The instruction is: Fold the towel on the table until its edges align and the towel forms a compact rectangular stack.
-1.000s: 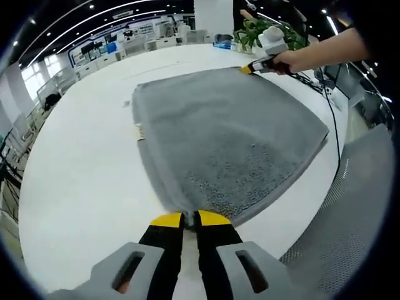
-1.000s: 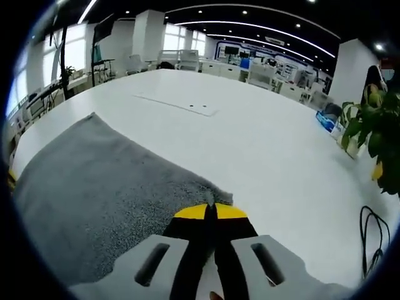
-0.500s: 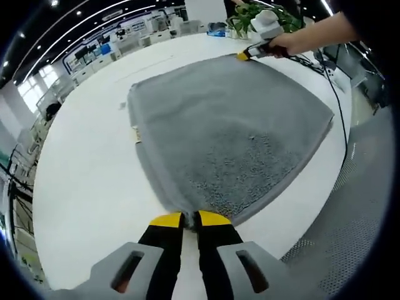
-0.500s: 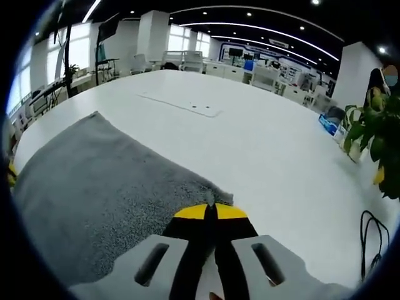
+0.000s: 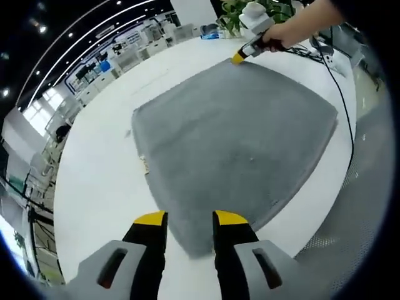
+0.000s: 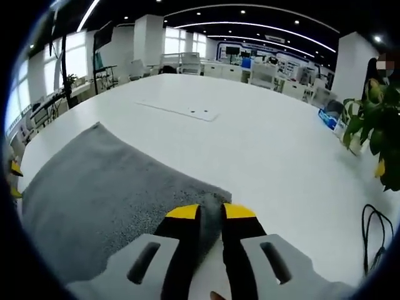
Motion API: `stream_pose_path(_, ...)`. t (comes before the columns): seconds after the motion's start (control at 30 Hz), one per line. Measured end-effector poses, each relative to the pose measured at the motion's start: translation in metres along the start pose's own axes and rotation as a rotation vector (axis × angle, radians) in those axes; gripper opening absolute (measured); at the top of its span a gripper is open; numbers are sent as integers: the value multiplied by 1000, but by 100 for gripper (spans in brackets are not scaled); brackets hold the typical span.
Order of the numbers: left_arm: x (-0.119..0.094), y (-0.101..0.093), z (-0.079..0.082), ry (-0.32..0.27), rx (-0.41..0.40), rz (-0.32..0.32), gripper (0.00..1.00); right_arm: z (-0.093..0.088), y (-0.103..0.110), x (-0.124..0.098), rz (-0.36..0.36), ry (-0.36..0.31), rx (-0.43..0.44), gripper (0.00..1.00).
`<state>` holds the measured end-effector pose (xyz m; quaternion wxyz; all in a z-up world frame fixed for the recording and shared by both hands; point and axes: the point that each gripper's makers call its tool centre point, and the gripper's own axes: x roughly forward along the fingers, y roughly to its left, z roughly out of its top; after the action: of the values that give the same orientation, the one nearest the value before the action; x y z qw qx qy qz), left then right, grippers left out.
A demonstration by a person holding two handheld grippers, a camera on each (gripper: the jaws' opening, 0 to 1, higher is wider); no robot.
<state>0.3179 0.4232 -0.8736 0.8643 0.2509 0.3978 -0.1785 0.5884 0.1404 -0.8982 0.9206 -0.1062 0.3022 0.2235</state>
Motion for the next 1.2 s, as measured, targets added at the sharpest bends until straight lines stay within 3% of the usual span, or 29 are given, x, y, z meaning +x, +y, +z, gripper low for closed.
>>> stream_pose_path(0.03, 0, -3, 4, -8, 4, -10, 32, 1, 1, -2, 4, -2, 7, 13)
stream_pose_path(0.1, 3, -20, 27, -74, 32, -74, 36, 3, 1, -8, 5, -6, 9, 14)
stream_pose_path(0.2, 6, -44, 58, -181, -19, -161, 47, 7, -4, -13, -9, -10, 5, 16)
stream_pose_path(0.33, 12, -68, 81, -223, 62, -220, 51, 9, -7, -24, -24, -19, 18, 16)
stream_pose_path(0.47, 14, -94, 101, -262, 85, -288, 50, 9, -8, -28, -21, -24, 27, 17)
stream_pose_path(0.57, 16, -108, 110, -276, 113, -308, 50, 8, -7, -32, -12, -31, 64, 17)
stream_pose_path(0.77, 16, -149, 123, -286, 189, -420, 49, 9, 0, -34, 26, -40, 85, 16)
stream_pose_path(0.93, 15, -190, 123, -277, 360, -530, 48, 9, -2, -29, 29, -39, 104, 18)
stream_pose_path(1.03, 13, -203, 134, -342, 439, -534, 36, 9, -2, -27, 35, -37, 92, 18)
stream_pose_path(1.13, 7, -224, 140, -369, 418, -623, 33, 9, -1, -23, 47, -32, 87, 18)
stream_pose_path(1.2, 9, -232, 140, -369, 448, -642, 32, 8, -3, -20, 48, -29, 93, 18)
